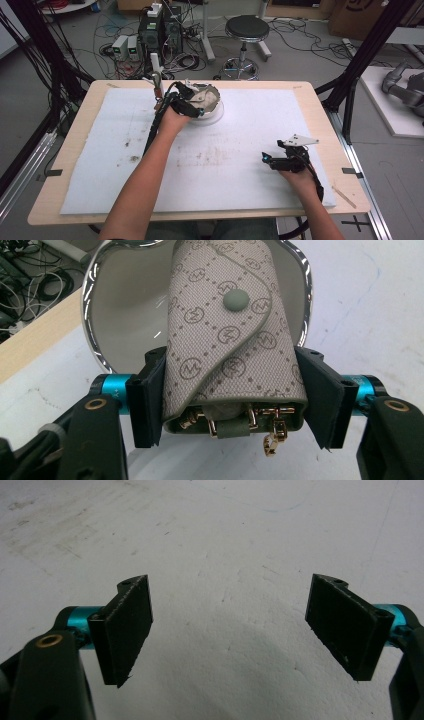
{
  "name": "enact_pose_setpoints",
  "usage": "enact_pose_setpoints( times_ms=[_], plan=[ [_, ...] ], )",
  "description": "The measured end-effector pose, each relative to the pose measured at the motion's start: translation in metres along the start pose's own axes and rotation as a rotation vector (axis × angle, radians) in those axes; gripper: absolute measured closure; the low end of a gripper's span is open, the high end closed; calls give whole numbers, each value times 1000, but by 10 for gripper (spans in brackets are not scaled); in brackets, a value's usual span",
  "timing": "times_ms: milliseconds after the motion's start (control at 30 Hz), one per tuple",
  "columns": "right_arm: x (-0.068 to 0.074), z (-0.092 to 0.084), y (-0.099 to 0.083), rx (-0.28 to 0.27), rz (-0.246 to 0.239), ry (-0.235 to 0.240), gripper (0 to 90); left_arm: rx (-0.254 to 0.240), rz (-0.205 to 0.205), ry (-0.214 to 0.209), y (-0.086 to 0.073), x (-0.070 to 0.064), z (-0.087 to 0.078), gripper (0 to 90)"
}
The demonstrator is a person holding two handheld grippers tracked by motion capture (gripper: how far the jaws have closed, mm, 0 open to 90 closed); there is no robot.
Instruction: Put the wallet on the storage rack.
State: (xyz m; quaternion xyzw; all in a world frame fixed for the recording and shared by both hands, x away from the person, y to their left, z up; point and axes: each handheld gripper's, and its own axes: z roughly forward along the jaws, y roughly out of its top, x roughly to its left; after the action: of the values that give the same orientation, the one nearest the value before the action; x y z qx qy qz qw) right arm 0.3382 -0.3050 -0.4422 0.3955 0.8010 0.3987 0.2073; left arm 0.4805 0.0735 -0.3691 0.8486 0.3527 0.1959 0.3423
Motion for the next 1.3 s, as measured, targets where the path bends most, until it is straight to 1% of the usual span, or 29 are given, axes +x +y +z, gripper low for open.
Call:
enact_pose_setpoints(
  times_ms=[200, 267, 333, 367, 400, 433, 500, 567, 667, 833, 933, 967, 1033, 1133, 1200, 1300],
  plan=[
    [-1, 1, 0, 7, 2, -2, 193, -15, -5, -1, 1, 1, 3, 348],
    [0, 2, 0, 6, 1, -4, 193, -18, 6, 6, 1, 1, 3, 342],
    [0, 2, 0, 7, 0, -5, 193, -29, 8, 12, 1, 0, 4, 332],
    [0, 2, 0, 7, 1, -4, 193, -38, 8, 23, 2, -2, 4, 326],
    [0, 1, 0, 7, 3, -4, 193, -41, 17, 29, 3, -2, 3, 307],
    [0, 1, 0, 8, 3, -4, 193, -53, 19, 27, 3, -3, 3, 307],
    [0, 1, 0, 7, 5, -4, 193, -63, 15, 26, 4, -3, 1, 288],
    [0, 1, 0, 5, 2, -2, 192, -82, 4, 36, 4, -3, -2, 268],
    [0, 1, 0, 1, 0, -4, 192, -105, -14, 38, 4, -2, -10, 223],
    [0, 0, 0, -3, 7, -4, 193, -141, -16, 34, -1, -1, -31, 206],
    [1, 1, 1, -7, 7, -2, 193, -167, -24, 27, -10, 0, -44, 205],
    [1, 0, 1, -5, 2, -2, 193, -172, -28, 23, -13, 0, -48, 200],
    [2, 0, 2, -10, 6, 0, 192, -190, -32, 11, -20, -1, -57, 198],
    [2, -1, 2, -10, 12, 2, 193, -201, -27, -13, -30, -5, -70, 197],
    [3, -1, 2, -12, 14, 1, 193, -219, -22, -21, -38, -7, -78, 194],
    [2, -1, 3, -16, 14, -4, 193, -245, -28, -29, -48, -10, -89, 194]
  ],
)
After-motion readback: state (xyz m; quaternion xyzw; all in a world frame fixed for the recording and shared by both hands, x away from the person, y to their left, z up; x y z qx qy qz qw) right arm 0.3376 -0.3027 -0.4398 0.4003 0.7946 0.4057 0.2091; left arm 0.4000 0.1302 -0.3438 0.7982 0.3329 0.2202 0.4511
